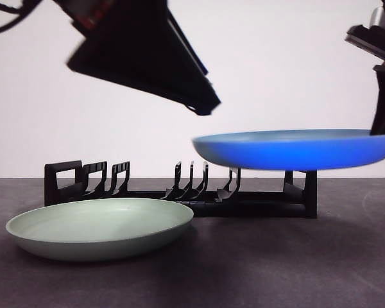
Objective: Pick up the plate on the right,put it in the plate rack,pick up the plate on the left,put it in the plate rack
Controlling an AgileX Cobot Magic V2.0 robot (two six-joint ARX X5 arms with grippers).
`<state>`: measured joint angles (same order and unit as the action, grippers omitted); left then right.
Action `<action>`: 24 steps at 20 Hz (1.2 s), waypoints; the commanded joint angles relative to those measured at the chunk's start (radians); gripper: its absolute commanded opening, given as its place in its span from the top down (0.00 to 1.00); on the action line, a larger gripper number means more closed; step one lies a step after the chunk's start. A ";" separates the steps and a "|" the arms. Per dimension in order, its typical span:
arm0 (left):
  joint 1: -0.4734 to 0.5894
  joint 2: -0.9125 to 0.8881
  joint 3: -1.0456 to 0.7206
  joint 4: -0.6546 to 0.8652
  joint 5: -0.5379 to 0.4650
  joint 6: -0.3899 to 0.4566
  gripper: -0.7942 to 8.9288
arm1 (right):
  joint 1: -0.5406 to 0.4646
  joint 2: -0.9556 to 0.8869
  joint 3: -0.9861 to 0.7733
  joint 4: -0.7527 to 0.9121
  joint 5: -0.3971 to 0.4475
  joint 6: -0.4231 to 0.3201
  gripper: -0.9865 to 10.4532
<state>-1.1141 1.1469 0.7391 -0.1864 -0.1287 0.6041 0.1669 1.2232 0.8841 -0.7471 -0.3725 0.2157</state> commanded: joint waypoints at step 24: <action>-0.005 0.103 0.003 -0.053 0.056 0.051 0.93 | 0.077 -0.034 0.034 0.006 -0.074 -0.034 0.75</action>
<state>-1.1271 1.2499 0.7406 -0.2329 -0.0448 0.7052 0.2493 1.1950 0.9154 -0.7361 -0.4602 0.1974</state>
